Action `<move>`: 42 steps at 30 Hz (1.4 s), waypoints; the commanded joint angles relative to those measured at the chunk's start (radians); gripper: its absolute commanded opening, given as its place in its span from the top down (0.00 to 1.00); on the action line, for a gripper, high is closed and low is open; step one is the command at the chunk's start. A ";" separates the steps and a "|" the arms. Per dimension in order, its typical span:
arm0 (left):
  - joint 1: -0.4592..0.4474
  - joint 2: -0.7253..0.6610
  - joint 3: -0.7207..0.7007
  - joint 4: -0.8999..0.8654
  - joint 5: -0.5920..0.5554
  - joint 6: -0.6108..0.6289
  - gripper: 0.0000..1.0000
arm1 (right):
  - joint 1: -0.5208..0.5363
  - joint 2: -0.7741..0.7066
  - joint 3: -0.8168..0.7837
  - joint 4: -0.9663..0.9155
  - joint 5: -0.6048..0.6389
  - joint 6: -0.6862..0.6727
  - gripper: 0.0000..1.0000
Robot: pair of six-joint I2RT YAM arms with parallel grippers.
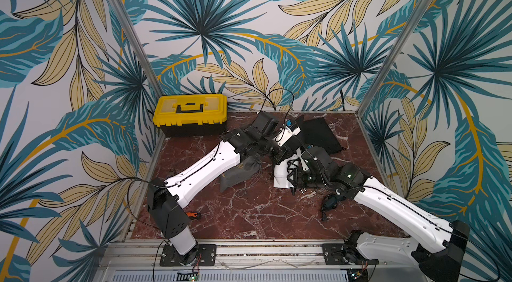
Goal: Pack away hair dryers
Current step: Place the hair dryer in the drawstring bag.
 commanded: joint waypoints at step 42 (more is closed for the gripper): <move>-0.005 -0.047 -0.109 0.084 0.280 -0.113 1.00 | -0.093 0.031 0.134 -0.162 -0.096 -0.043 0.99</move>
